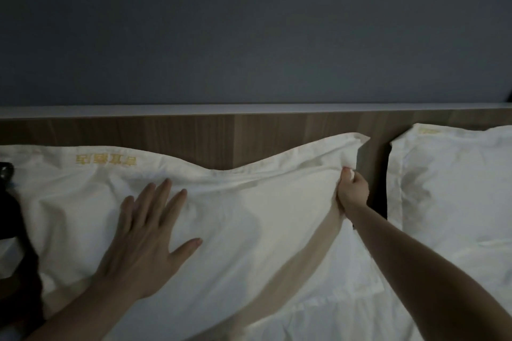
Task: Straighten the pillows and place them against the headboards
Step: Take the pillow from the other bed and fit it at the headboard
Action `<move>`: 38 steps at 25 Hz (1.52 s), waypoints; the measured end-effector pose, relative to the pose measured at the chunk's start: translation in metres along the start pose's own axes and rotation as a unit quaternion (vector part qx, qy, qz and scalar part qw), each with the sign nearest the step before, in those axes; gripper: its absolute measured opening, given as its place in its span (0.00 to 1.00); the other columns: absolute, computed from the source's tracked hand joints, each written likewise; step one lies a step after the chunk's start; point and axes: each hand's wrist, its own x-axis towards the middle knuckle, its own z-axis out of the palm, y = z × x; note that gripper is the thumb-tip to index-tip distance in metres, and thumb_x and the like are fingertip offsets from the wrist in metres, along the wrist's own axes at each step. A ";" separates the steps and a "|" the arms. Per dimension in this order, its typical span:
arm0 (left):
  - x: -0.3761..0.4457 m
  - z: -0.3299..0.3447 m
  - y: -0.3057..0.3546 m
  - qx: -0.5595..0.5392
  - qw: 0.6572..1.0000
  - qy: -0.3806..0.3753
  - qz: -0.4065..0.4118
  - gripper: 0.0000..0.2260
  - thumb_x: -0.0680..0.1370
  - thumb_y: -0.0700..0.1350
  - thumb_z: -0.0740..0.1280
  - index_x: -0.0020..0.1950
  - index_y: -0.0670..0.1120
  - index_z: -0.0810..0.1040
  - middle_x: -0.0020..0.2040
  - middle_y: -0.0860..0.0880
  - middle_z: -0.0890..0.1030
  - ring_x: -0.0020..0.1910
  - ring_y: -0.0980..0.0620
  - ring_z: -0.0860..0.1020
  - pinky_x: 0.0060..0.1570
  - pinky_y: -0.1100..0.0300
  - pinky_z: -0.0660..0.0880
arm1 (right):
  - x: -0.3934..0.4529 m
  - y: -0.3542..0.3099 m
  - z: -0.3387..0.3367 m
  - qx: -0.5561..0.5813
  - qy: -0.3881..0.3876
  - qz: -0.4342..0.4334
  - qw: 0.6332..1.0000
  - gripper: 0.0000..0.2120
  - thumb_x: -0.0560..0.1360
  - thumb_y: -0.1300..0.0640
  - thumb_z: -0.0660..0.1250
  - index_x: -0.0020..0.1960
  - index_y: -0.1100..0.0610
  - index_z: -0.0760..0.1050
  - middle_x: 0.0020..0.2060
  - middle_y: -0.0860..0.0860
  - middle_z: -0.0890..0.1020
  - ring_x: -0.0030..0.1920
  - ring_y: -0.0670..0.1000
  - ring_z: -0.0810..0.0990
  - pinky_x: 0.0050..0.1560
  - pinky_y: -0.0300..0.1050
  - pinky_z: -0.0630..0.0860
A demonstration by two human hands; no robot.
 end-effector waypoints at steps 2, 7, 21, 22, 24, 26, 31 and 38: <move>0.005 0.000 0.006 0.002 1.000 -0.002 0.002 0.43 0.76 0.75 0.51 0.85 0.50 0.55 0.86 0.46 0.48 0.85 0.42 0.49 0.80 0.35 0.52 | 0.001 0.015 0.004 -0.050 -0.007 0.031 0.998 0.21 0.84 0.45 0.56 0.62 0.58 0.79 0.57 0.60 0.83 0.61 0.65 0.80 0.60 0.53 0.74; 0.016 -0.002 0.015 -0.006 1.000 0.005 0.002 0.43 0.76 0.74 0.51 0.84 0.50 0.58 0.85 0.44 0.52 0.83 0.40 0.56 0.78 0.34 0.57 | 0.000 0.029 -0.010 -0.049 -0.014 0.057 0.997 0.25 0.82 0.44 0.61 0.75 0.54 0.68 0.68 0.56 0.78 0.68 0.62 0.77 0.68 0.57 0.74; 0.105 -0.059 0.013 -0.074 0.995 0.016 -0.069 0.05 0.77 0.48 0.71 0.42 0.52 0.81 0.41 0.47 0.83 0.39 0.40 0.82 0.36 0.53 0.74 | 0.058 -0.038 0.002 -0.202 -0.039 0.044 0.978 0.36 0.69 0.37 0.76 0.67 0.61 0.77 0.60 0.57 0.84 0.58 0.59 0.84 0.58 0.49 0.82; 0.105 -0.061 0.013 -0.088 0.993 0.027 -0.079 0.05 0.78 0.48 0.70 0.42 0.52 0.82 0.40 0.46 0.84 0.37 0.40 0.81 0.36 0.54 0.73 | 0.059 -0.037 0.001 -0.210 -0.043 0.060 0.975 0.35 0.69 0.38 0.76 0.66 0.62 0.78 0.58 0.57 0.85 0.55 0.59 0.85 0.57 0.51 0.84; 0.103 -0.064 0.013 -0.117 0.987 0.041 -0.100 0.06 0.79 0.48 0.69 0.43 0.52 0.82 0.38 0.46 0.84 0.34 0.44 0.76 0.36 0.55 0.70 | 0.058 -0.037 -0.003 -0.239 -0.057 0.042 0.968 0.28 0.73 0.41 0.75 0.64 0.60 0.81 0.56 0.57 0.86 0.51 0.57 0.86 0.54 0.50 0.84; 0.098 -0.069 0.016 -0.142 0.983 0.047 -0.105 0.07 0.80 0.47 0.68 0.43 0.51 0.82 0.37 0.46 0.83 0.34 0.46 0.74 0.36 0.54 0.69 | 0.059 -0.047 -0.009 -0.220 -0.046 -0.015 0.974 0.20 0.75 0.45 0.74 0.60 0.58 0.83 0.54 0.57 0.87 0.47 0.55 0.86 0.50 0.47 0.83; 0.097 -0.072 0.021 -0.193 0.969 0.120 -0.097 0.06 0.80 0.41 0.69 0.45 0.44 0.85 0.40 0.39 0.86 0.39 0.36 0.82 0.40 0.54 0.64 | 0.073 -0.091 -0.011 -0.025 0.052 -0.064 0.996 0.12 0.71 0.41 0.73 0.46 0.49 0.86 0.43 0.51 0.89 0.44 0.55 0.88 0.52 0.53 0.86; 0.099 -0.043 0.007 -0.215 0.970 0.067 -0.096 0.13 0.78 0.44 0.70 0.63 0.50 0.79 0.52 0.46 0.87 0.50 0.39 0.83 0.50 0.45 0.80 | 0.044 -0.073 0.012 -0.060 0.046 -0.098 0.992 0.14 0.78 0.49 0.69 0.61 0.54 0.76 0.53 0.49 0.84 0.51 0.52 0.83 0.57 0.51 0.82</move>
